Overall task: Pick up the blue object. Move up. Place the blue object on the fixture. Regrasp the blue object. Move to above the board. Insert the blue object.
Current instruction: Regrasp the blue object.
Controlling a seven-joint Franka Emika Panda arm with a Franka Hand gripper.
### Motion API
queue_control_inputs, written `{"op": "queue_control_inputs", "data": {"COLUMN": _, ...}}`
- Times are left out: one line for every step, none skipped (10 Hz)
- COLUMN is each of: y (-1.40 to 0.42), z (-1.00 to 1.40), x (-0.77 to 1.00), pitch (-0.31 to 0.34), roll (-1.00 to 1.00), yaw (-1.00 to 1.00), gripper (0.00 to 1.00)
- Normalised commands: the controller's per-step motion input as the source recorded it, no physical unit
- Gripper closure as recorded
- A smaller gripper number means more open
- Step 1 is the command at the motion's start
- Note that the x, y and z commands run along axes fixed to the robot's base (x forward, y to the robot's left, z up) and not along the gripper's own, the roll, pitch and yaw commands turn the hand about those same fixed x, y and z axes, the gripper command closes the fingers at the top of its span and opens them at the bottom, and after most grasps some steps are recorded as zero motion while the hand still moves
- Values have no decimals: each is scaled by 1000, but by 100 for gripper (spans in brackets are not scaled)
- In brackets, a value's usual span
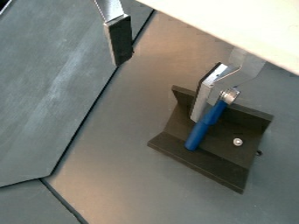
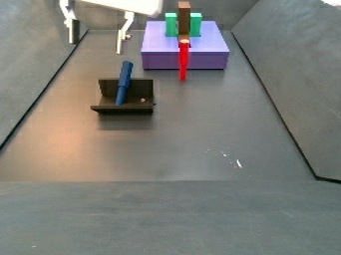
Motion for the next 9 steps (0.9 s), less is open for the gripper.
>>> {"op": "queue_control_inputs", "data": {"y": -249, "z": -237, "x": -594, "pitch": -577, "roll": 309, "yaw": 0, "gripper": 0}}
{"op": "queue_control_inputs", "data": {"y": -391, "z": -226, "x": -423, "pitch": -434, "roll": 563, "yaw": 0, "gripper": 0}}
{"op": "queue_control_inputs", "data": {"y": -371, "z": -194, "x": -323, "pitch": -377, "roll": 591, "yaw": 0, "gripper": 0}}
{"op": "queue_control_inputs", "data": {"y": -354, "z": -191, "x": -229, "pitch": -169, "roll": 854, "yaw": 0, "gripper": 0}}
{"op": "queue_control_inputs", "data": {"y": -191, "z": -226, "x": -251, "pitch": -160, "roll": 577, "yaw": 60, "gripper": 0}}
{"op": "queue_control_inputs", "data": {"y": -140, "z": -289, "x": -54, "pitch": -137, "roll": 260, "yaw": 351, "gripper": 0}}
{"op": "queue_control_inputs", "data": {"y": -117, "z": -326, "x": 51, "pitch": -43, "roll": 137, "yaw": 623, "gripper": 0}}
{"op": "queue_control_inputs", "data": {"y": -89, "z": -326, "x": 89, "pitch": -29, "roll": 94, "yaw": 691, "gripper": 0}}
{"op": "queue_control_inputs", "data": {"y": -154, "z": -320, "x": 0, "pitch": -40, "roll": 34, "yaw": 560, "gripper": 0}}
